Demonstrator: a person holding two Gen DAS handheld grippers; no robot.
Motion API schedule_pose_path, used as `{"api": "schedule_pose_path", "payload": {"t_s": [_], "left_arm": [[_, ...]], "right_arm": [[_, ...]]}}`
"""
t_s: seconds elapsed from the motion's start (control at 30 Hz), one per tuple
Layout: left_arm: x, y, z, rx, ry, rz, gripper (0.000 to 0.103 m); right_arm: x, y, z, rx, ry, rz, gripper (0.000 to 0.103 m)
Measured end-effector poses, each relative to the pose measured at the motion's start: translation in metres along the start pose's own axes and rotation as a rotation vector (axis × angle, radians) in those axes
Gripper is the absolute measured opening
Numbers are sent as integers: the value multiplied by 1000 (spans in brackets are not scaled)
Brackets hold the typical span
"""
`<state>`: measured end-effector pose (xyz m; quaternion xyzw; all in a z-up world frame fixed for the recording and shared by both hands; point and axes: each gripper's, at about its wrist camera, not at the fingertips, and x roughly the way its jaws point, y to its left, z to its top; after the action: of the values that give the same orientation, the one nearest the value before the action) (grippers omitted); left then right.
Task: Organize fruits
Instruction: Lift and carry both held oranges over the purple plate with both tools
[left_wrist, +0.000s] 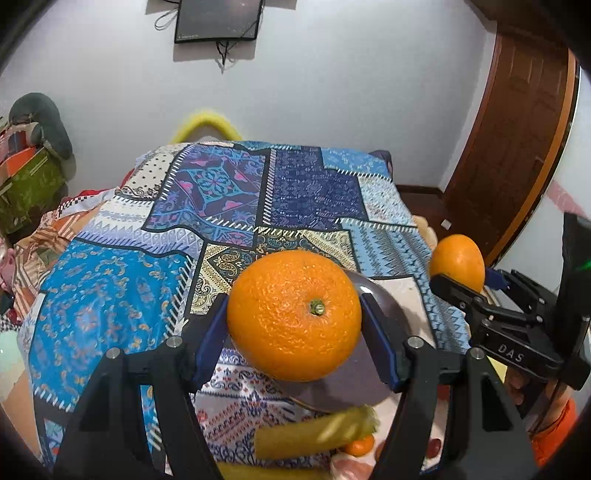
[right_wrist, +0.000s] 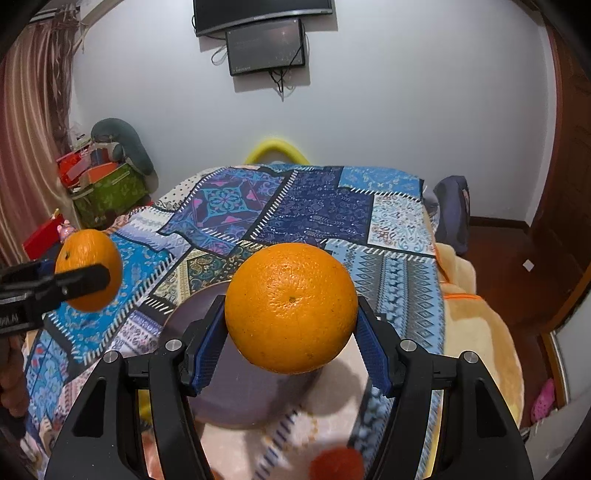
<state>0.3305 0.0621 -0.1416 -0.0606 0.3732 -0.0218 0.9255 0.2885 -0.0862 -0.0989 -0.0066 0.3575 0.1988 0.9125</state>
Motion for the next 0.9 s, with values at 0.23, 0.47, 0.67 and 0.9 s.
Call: {"api": "schedule_pose_path", "payload": {"t_s": [0.23, 0.47, 0.67, 0.9], "left_arm": [[50, 1, 0, 28, 79, 11, 68], [91, 5, -4, 39, 165, 0, 68], [112, 7, -6, 40, 216, -2, 68], [125, 9, -9, 23, 258, -3, 69]], "right_arm": [[45, 0, 2, -8, 93, 3, 62], [88, 1, -2, -61, 212, -14, 62], [105, 4, -4, -104, 263, -6, 62], [113, 7, -8, -117, 303, 17, 63]]}}
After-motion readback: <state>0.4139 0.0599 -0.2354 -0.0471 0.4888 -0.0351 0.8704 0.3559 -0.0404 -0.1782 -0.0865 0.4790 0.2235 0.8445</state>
